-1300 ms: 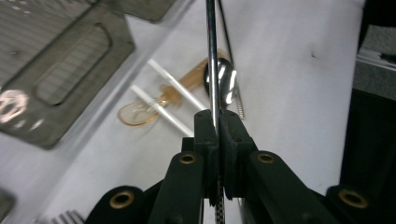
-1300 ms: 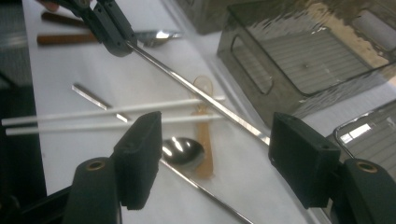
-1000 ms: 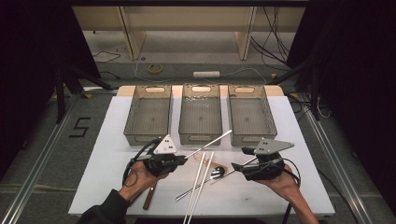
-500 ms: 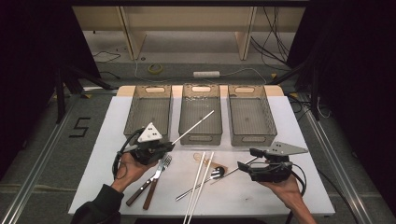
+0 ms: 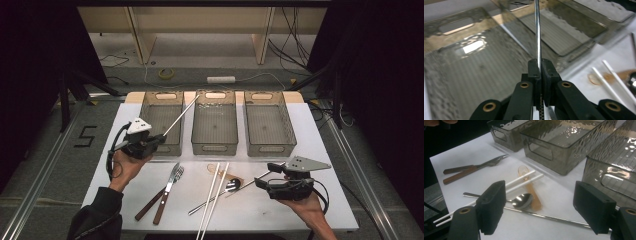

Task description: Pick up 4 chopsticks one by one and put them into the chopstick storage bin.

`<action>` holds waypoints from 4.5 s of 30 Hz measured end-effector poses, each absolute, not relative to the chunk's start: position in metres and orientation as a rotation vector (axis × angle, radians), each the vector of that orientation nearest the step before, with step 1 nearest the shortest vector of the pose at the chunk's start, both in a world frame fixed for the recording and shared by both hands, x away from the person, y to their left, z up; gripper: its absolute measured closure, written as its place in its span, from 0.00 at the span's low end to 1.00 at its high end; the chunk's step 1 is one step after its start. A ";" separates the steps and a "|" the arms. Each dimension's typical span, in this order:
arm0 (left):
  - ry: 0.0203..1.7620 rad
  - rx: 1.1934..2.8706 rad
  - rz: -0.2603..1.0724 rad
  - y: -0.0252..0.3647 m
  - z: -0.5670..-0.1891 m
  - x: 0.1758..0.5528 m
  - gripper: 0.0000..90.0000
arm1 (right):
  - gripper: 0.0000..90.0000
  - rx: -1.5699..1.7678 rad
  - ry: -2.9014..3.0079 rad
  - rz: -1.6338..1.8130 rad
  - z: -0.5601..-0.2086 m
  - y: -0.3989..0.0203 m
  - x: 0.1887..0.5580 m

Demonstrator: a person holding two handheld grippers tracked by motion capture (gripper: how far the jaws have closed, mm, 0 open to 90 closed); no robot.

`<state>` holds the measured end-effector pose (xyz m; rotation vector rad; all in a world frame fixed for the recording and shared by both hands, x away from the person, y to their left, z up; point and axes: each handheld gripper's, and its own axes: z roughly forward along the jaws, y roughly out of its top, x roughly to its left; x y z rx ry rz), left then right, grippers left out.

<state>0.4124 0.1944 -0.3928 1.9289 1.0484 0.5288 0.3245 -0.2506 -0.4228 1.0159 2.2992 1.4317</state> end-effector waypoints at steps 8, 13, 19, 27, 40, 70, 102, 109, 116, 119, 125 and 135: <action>1.173 1.873 0.557 0.210 -0.399 0.436 0.96 | 0.28 0.999 2.306 1.438 -0.423 -0.249 0.321; 1.220 1.863 0.570 0.215 -0.404 0.451 0.96 | 0.28 0.985 2.312 1.446 -0.422 -0.249 0.319; 1.279 1.849 0.587 0.224 -0.409 0.462 0.96 | 0.28 0.980 2.314 1.453 -0.422 -0.248 0.317; 1.375 1.832 0.586 0.229 -0.419 0.472 0.96 | 0.28 0.967 2.325 1.457 -0.422 -0.246 0.316; 1.451 1.834 0.597 0.230 -0.428 0.478 0.93 | 0.29 0.943 2.339 1.469 -0.422 -0.244 0.316; 1.135 1.795 0.351 0.184 -0.391 0.415 0.25 | 0.29 0.772 2.532 1.134 -0.409 -0.246 0.334; 0.822 1.847 0.347 0.151 -0.410 0.328 0.17 | 0.31 0.523 2.917 0.426 -0.434 -0.212 0.407; 0.839 1.837 0.345 0.154 -0.413 0.326 0.17 | 0.39 0.508 2.947 0.361 -0.439 -0.213 0.418; 0.840 1.831 0.338 0.156 -0.414 0.323 0.17 | 0.43 0.487 2.980 0.312 -0.443 -0.210 0.423; 0.837 1.842 0.339 0.155 -0.414 0.324 0.17 | 0.45 0.473 2.990 0.268 -0.446 -0.209 0.425; 0.836 1.845 0.335 0.155 -0.415 0.324 0.17 | 0.50 0.483 3.014 0.226 -0.452 -0.209 0.427; 0.832 1.849 0.335 0.154 -0.415 0.324 0.17 | 0.61 0.453 3.050 0.170 -0.454 -0.206 0.425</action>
